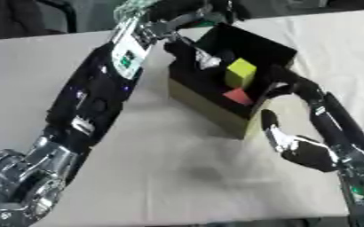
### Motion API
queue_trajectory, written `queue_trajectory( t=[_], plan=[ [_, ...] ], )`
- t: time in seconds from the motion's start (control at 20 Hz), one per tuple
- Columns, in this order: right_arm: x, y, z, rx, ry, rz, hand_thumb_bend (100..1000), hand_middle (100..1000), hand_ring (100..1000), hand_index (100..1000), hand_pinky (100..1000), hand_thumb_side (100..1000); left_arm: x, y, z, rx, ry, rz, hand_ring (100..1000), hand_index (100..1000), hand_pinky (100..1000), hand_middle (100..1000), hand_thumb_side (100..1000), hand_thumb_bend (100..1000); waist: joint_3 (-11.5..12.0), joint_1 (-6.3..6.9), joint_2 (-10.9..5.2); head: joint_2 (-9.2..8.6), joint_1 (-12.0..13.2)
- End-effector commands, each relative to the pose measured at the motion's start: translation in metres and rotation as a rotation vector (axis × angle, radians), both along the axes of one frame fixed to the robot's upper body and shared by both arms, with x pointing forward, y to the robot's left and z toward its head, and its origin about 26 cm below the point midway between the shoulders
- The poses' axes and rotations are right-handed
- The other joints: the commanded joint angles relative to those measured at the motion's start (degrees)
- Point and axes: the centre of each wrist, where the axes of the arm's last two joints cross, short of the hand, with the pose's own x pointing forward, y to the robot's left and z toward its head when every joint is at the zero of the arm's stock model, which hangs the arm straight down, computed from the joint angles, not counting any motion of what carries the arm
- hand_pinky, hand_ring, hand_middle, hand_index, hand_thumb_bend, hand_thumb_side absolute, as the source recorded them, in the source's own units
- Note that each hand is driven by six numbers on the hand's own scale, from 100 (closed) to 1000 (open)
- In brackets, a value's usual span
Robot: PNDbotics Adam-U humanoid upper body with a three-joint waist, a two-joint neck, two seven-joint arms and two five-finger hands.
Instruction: Pick up objects on the table and place them in the box.
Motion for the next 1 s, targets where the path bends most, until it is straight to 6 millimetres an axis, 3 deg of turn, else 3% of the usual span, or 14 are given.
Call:
queue_trajectory(
  t=[0.05, 0.15, 0.35, 0.5, 0.55, 0.7, 1.0],
  plan=[
    [-0.001, -0.002, 0.005, 0.023, -0.015, -0.007, 100, 818, 711, 1000, 999, 554, -0.014, 0.044, 0.028, -0.098, -0.051, 0.012, 664, 848, 724, 683, 274, 151, 0.6, -0.54, -1.01, -0.04, -0.4],
    [-0.001, -0.003, 0.005, 0.041, -0.013, -0.008, 100, 813, 704, 1000, 999, 557, -0.024, 0.069, 0.024, -0.197, -0.023, 0.020, 664, 846, 722, 675, 284, 104, 1.3, -0.60, -0.95, 0.02, -0.5],
    [-0.001, -0.002, 0.006, 0.097, -0.008, 0.002, 100, 800, 685, 1000, 996, 561, -0.048, 0.108, 0.009, -0.388, 0.067, 0.020, 662, 844, 717, 660, 316, 100, 2.5, -0.62, -0.70, 0.10, -0.2],
    [-0.001, -0.002, 0.007, 0.115, -0.004, 0.009, 100, 800, 685, 1000, 996, 561, -0.059, 0.116, 0.011, -0.433, 0.107, 0.007, 662, 844, 717, 660, 316, 100, 2.7, -0.63, -0.62, 0.13, -0.1],
    [-0.001, -0.002, 0.008, 0.118, -0.004, 0.011, 100, 789, 667, 1000, 996, 566, -0.061, 0.117, 0.012, -0.438, 0.115, 0.004, 648, 837, 705, 636, 387, 100, 2.8, -0.63, -0.57, 0.10, -0.2],
    [-0.001, 0.001, 0.010, 0.164, -0.006, 0.024, 100, 777, 649, 1000, 993, 568, -0.061, 0.130, -0.011, -0.559, 0.200, 0.042, 644, 834, 701, 628, 441, 100, 4.1, -0.66, -0.03, -0.11, -0.8],
    [-0.002, -0.001, 0.012, 0.237, 0.021, 0.052, 100, 762, 627, 1000, 990, 566, -0.085, 0.149, -0.044, -0.666, 0.311, 0.067, 634, 834, 695, 617, 519, 100, 4.1, -0.64, -0.06, -0.09, -0.9]
  ],
)
